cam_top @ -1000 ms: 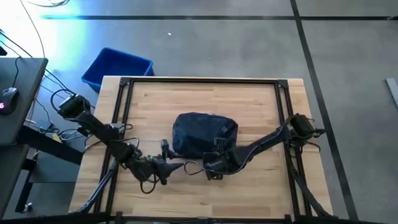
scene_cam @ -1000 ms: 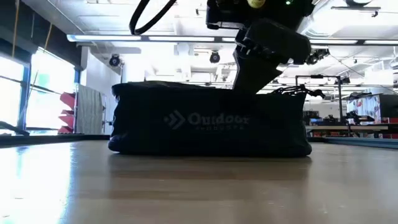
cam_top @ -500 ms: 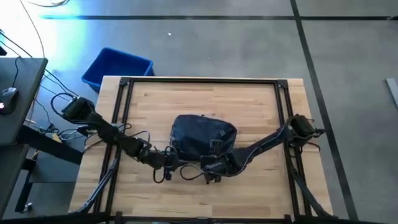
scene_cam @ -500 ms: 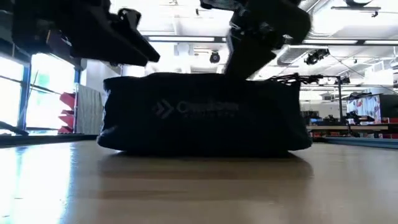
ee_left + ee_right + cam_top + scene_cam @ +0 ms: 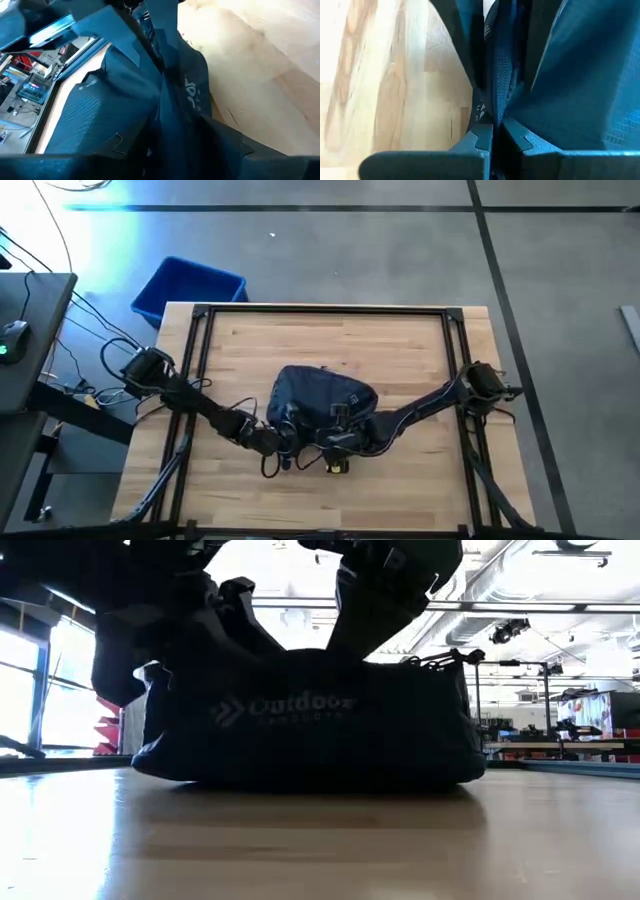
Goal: Unpack backpack
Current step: Open the backpack
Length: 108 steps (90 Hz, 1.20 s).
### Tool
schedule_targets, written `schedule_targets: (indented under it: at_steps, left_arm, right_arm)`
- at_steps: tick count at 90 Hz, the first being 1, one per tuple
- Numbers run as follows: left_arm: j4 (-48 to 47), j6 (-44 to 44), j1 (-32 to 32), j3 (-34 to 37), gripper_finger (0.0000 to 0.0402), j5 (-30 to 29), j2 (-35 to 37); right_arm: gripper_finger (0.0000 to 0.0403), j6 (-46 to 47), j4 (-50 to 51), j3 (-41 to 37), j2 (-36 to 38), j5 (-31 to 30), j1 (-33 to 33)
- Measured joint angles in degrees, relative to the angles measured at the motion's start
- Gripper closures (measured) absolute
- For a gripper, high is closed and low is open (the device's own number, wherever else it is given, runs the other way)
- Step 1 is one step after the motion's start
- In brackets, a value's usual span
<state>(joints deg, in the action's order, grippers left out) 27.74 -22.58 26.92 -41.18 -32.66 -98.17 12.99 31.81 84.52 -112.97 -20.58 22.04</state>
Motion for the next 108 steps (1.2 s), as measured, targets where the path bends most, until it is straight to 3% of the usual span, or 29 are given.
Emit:
schedule_targets:
  at_steps: [18, 40, 84, 108]
  left_arm:
    - [-0.5, 3.7, -1.2, -2.5, 0.0293, 2.2, -2.9]
    - [-6.8, 6.4, -1.8, -5.5, 0.0393, 0.5, -4.2]
    - [-8.3, 4.5, -0.8, -5.5, 0.0401, -4.0, -4.0]
    - [-10.2, 4.8, -1.0, -5.4, 0.0401, -5.2, -4.0]
  right_arm:
    - [0.0403, 0.0, -0.6, -0.1, 0.0, 0.0, 0.0]
    - [0.0403, 0.0, -0.6, -0.2, -0.2, 0.6, 0.2]
    - [0.0396, -2.9, -0.5, 0.0, -0.9, 0.2, 0.4]
    - [0.0306, -10.1, 11.8, 8.6, 0.1, 0.5, 1.5]
